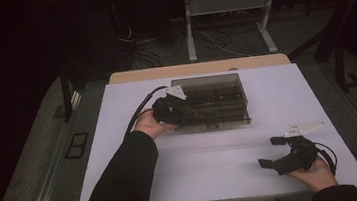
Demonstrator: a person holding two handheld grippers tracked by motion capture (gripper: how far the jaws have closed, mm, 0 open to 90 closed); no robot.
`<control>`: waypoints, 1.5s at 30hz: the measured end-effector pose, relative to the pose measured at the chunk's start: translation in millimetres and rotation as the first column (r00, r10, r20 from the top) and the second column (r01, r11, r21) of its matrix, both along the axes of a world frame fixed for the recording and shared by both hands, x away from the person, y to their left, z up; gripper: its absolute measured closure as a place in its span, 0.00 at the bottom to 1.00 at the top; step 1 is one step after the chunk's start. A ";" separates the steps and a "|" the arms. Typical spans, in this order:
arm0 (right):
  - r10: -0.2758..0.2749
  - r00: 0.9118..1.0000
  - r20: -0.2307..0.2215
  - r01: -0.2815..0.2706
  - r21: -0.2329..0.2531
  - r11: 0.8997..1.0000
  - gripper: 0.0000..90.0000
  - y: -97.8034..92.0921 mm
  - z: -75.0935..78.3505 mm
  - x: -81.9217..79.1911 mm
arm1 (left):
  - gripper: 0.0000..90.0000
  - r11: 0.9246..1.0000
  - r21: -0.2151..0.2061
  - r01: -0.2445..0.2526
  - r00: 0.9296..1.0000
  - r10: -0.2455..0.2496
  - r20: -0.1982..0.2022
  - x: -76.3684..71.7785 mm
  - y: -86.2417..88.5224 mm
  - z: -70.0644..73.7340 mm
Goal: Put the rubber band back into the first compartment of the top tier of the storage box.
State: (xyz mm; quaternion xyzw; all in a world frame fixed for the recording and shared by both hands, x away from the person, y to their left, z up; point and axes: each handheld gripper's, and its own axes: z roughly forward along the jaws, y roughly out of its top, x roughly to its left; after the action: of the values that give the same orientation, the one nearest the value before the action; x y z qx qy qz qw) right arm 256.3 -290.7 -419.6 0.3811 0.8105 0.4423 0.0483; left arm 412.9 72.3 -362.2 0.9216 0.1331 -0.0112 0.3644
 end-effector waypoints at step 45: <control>-0.001 1.000 -0.005 0.001 -0.001 1.000 0.01 1.1 0.6 -0.8 | 0.19 0.976 -0.151 -0.157 0.988 0.155 -0.023 -15.7 39.6 38.4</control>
State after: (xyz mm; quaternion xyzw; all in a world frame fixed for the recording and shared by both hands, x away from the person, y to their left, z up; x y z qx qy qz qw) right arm 255.5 -289.6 -419.0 0.3826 0.8107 0.4406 0.0465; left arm 397.1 111.8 -323.8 0.8778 0.2057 0.0019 0.4325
